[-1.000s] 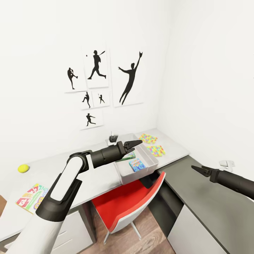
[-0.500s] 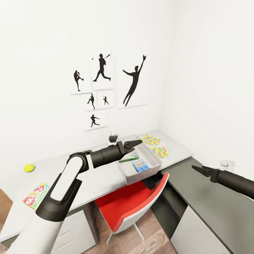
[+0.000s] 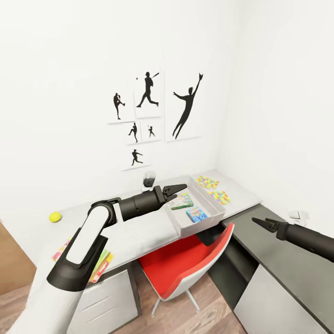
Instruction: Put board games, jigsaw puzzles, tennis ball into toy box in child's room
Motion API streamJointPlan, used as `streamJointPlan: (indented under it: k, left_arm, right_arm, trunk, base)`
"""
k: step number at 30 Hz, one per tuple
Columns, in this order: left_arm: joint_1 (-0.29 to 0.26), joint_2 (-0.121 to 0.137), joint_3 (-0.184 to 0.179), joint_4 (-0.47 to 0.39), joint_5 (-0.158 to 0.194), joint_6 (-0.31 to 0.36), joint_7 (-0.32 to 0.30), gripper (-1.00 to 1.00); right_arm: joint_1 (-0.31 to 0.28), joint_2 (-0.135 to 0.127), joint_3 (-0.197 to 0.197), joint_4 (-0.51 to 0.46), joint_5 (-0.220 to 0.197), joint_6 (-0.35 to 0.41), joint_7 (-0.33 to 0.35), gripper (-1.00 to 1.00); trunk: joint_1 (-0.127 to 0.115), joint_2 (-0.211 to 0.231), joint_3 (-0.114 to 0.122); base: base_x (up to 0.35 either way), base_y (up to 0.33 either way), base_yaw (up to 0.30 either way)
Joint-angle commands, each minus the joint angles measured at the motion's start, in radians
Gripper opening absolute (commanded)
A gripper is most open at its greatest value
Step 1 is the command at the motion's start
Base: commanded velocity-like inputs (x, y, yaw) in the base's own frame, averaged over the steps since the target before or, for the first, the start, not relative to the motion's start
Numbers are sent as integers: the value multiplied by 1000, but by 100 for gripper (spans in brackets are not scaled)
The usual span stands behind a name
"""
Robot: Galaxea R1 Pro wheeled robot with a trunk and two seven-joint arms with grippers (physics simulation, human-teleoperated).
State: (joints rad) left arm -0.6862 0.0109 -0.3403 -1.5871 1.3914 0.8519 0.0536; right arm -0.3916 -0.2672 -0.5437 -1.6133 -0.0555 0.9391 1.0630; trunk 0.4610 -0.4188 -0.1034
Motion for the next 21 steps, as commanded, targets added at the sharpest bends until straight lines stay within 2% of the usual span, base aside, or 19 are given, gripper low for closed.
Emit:
streamJointPlan:
  k: [1,4,7,21]
  left_arm:
    - [-1,1,-1,-1,8,1,6,100]
    - [-1,1,-1,-1,8,1,6,100]
    - [-14,6,-3,-18,25,18,-11,100]
    - [-14,6,-3,-31,25,26,-17,100]
  right_arm:
    - [-1,0,-1,0,-6,8,0,100]
    - [-1,-1,-1,0,-5,7,0,100]
    - [-7,13,9,-16,-1,19,8,100]
    - [-7,13,9,-16,-1,19,8,100]
  trunk:
    - [0,-2,-2]
    - [0,-2,-2]
    - [0,-2,-2]
    - [0,-2,-2]
  base:
    - [-79,205,2]
    - [-59,153,1]
    - [0,0,0]
    - [0,0,0]
